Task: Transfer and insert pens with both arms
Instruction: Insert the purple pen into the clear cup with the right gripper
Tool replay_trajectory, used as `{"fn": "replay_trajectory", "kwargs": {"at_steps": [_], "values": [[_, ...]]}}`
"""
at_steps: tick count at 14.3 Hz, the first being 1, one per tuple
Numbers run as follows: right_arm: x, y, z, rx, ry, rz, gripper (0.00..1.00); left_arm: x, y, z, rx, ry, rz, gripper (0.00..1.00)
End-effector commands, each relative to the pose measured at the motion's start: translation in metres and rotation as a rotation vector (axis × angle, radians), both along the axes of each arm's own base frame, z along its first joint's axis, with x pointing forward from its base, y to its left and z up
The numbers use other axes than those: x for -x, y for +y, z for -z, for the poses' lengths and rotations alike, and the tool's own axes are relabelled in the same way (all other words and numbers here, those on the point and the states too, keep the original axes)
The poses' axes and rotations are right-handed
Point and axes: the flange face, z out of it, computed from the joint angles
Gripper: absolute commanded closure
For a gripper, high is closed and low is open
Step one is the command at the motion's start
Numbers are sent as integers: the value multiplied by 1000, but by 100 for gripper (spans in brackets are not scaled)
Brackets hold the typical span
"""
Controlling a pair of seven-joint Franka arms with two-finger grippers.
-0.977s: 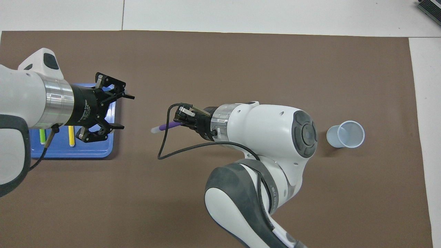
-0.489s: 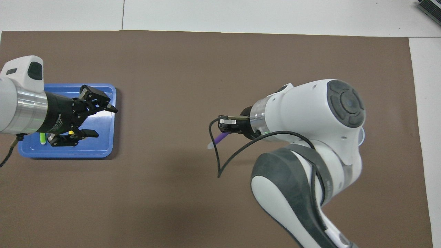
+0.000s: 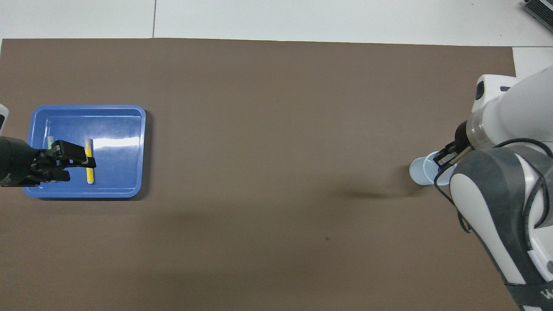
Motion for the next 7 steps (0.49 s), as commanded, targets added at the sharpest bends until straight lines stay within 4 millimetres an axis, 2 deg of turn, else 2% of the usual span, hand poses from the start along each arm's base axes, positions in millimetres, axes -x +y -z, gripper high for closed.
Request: {"fn": "replay_trajectory", "kwargs": {"at_steps": [1, 4, 7], "values": [[8, -14, 17, 33, -50, -65, 96, 8, 14, 8, -78, -20, 95, 26], [13, -16, 36, 26, -99, -65, 96, 6, 38, 30, -145, -47, 155, 25], [13, -14, 46, 11, -118, -65, 95, -6, 60, 59, -175, -57, 166, 25]]}}
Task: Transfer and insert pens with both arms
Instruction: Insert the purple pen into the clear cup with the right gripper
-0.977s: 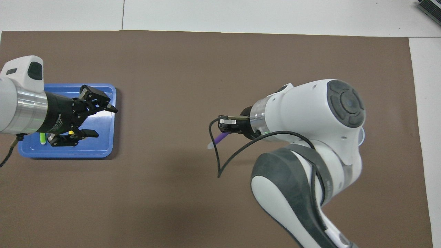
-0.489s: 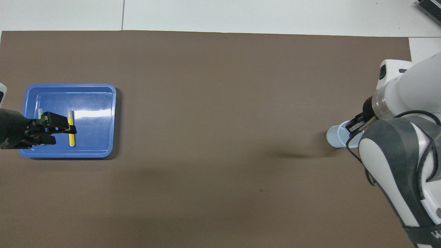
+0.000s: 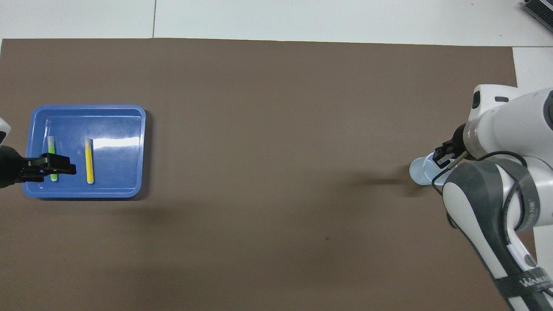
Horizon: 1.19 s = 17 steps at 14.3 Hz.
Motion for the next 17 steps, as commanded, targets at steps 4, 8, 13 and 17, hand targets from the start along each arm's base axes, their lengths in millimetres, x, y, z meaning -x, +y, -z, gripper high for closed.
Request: {"fn": "replay_trajectory", "kwargs": {"at_steps": [4, 8, 13, 17], "values": [[14, -2, 4, 7, -29, -13, 50, -21, 29, 45, -31, -33, 29, 25], [13, -2, 2, 6, -26, -10, 0, -38, 35, 75, -30, -53, 29, 25], [-1, 9, -38, -177, -97, 116, 0, -50, 46, 96, -55, -72, 44, 26], [-26, 24, -62, -283, -207, 269, 0, -58, 49, 113, -51, -84, 46, 26]]}}
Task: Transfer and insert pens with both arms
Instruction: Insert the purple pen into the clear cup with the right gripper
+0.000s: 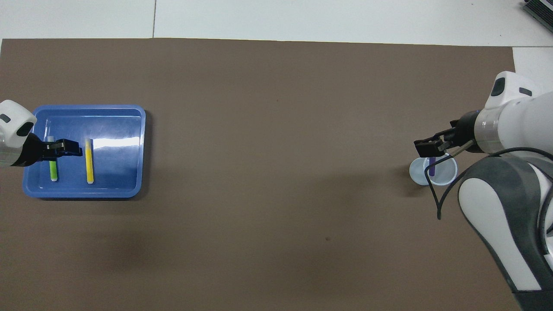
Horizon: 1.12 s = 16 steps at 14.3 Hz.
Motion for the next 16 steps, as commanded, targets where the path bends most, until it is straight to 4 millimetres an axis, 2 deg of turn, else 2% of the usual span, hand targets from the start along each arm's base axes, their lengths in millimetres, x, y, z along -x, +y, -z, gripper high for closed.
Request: {"fn": "replay_trajectory", "kwargs": {"at_steps": [1, 3, 5, 9, 11, 12, 14, 16], "values": [[-24, 21, -14, -72, -104, 85, 0, -7, 10, 17, -14, -18, 28, 26], [-33, 40, -14, -110, -175, 135, 0, -11, 17, 32, -13, -26, 21, 26], [-34, 45, -9, -117, -156, 146, 0, -14, 19, 42, -10, -30, 22, 26], [-23, 60, -1, -107, -74, 136, 0, -18, 21, 64, -4, -32, 17, 26], [-16, 87, 1, -125, -53, 162, 0, -19, 21, 73, 0, -25, 15, 26], [-15, 93, -1, -139, -48, 198, 0, -20, 20, 76, 1, -27, 15, 26], [-8, 119, -2, -243, -2, 307, 0, -20, 21, 83, 4, -18, 12, 26], [-6, 133, -5, -417, 77, 454, 0, -19, 21, 92, 10, -3, 7, 26]]}}
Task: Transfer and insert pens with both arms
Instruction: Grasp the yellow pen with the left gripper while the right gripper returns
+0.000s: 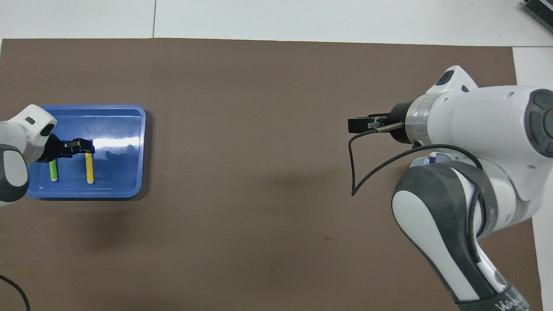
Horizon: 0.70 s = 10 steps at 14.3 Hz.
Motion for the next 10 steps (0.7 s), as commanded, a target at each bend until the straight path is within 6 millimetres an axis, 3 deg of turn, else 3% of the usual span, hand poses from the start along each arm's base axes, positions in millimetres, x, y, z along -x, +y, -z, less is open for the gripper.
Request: {"fn": "replay_trajectory", "kwargs": {"at_steps": [1, 6, 10], "values": [[3, 15, -7, -195, 83, 146, 0, 1, 2, 10, -10, 1, 6, 27], [21, 65, -13, -354, 220, 331, 0, 9, 0, 30, 0, 40, 1, 31], [28, 96, -20, -433, 211, 454, 0, 14, 2, 38, 3, 57, -9, 45]]}}
